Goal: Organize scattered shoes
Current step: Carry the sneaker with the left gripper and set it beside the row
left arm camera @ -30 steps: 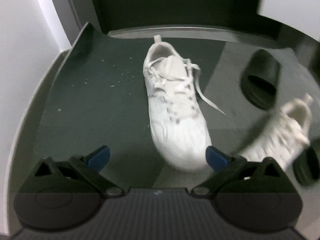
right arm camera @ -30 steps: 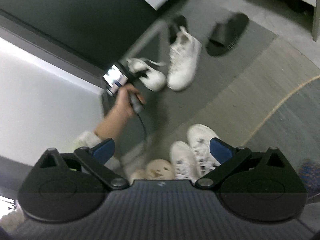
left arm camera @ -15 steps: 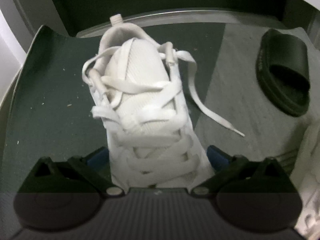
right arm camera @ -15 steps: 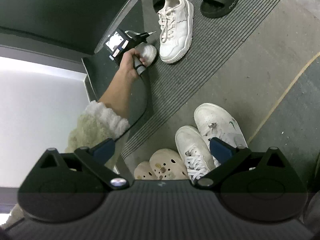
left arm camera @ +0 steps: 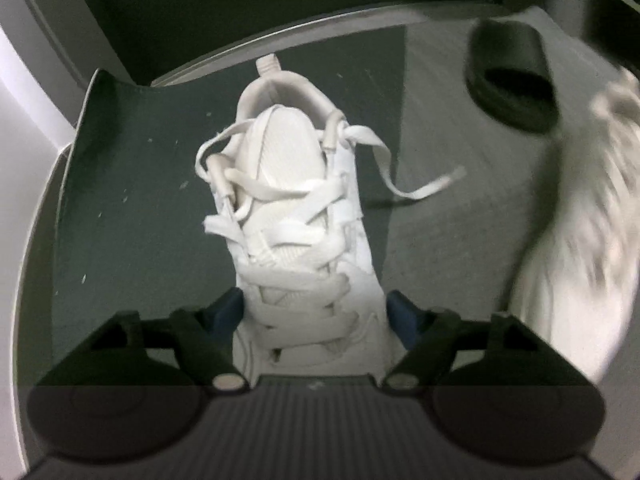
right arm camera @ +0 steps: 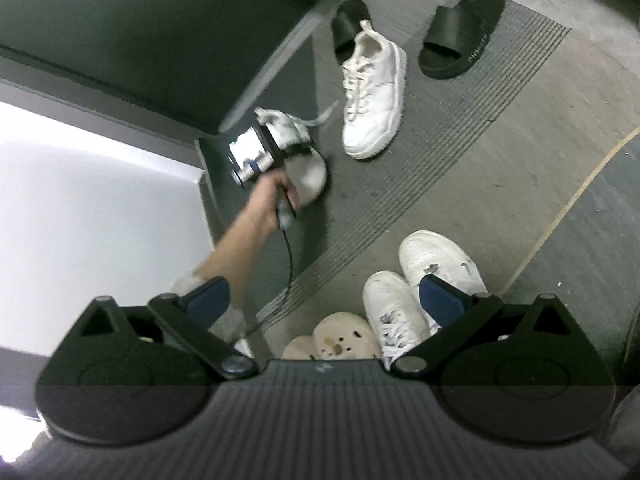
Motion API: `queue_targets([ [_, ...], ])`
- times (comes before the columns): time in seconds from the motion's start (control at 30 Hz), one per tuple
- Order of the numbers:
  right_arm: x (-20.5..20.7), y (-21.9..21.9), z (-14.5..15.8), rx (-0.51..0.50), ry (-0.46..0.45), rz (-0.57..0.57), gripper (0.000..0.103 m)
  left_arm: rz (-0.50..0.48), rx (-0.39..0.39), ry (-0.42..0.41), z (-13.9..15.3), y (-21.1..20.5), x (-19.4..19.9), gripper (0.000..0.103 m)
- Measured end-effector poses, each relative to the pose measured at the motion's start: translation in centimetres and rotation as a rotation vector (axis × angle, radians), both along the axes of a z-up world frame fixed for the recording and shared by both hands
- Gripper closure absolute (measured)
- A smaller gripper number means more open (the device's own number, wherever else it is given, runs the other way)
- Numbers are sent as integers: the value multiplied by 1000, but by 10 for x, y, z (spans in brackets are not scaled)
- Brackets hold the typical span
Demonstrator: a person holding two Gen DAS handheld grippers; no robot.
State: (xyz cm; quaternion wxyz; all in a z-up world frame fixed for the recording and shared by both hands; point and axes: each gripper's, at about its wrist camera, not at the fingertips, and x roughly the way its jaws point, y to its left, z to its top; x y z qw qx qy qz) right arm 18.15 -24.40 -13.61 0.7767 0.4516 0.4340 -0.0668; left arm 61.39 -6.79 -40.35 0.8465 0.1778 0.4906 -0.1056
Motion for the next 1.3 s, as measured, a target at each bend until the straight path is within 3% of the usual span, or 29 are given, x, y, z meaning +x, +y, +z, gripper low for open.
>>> queue_targets([
  [0.43,-64,22,37,28,-121,40,0,-187,36,83,21,87,-185,24],
  [0.53,-72,21,39,27,-123,28,0,-219,36,16,21,94,-203,22],
  [0.67,-79,22,43,37,-133,22,0,-154,26,23,38,90,-204,26],
  [0.8,-91,23,50,43,-175,28,0,-146,-10,4,82,85,-227,13],
  [0.93,-99,19,58,27,-208,3,0,-117,-38,9,156,85,-273,9],
  [1.0,-104,16,60,17,-218,-21,0,-93,-64,12,179,85,-284,5],
  [1.07,-107,15,62,8,-221,-46,0,-47,-40,16,212,82,-296,3],
  [1.13,-110,14,62,-3,-219,-74,0,-1,45,33,249,79,-311,3],
  [1.23,-113,19,60,-9,-202,-106,0,24,42,-31,305,80,-341,2],
  [1.3,-114,25,57,0,-192,-100,0,54,13,-46,326,86,-355,2],
])
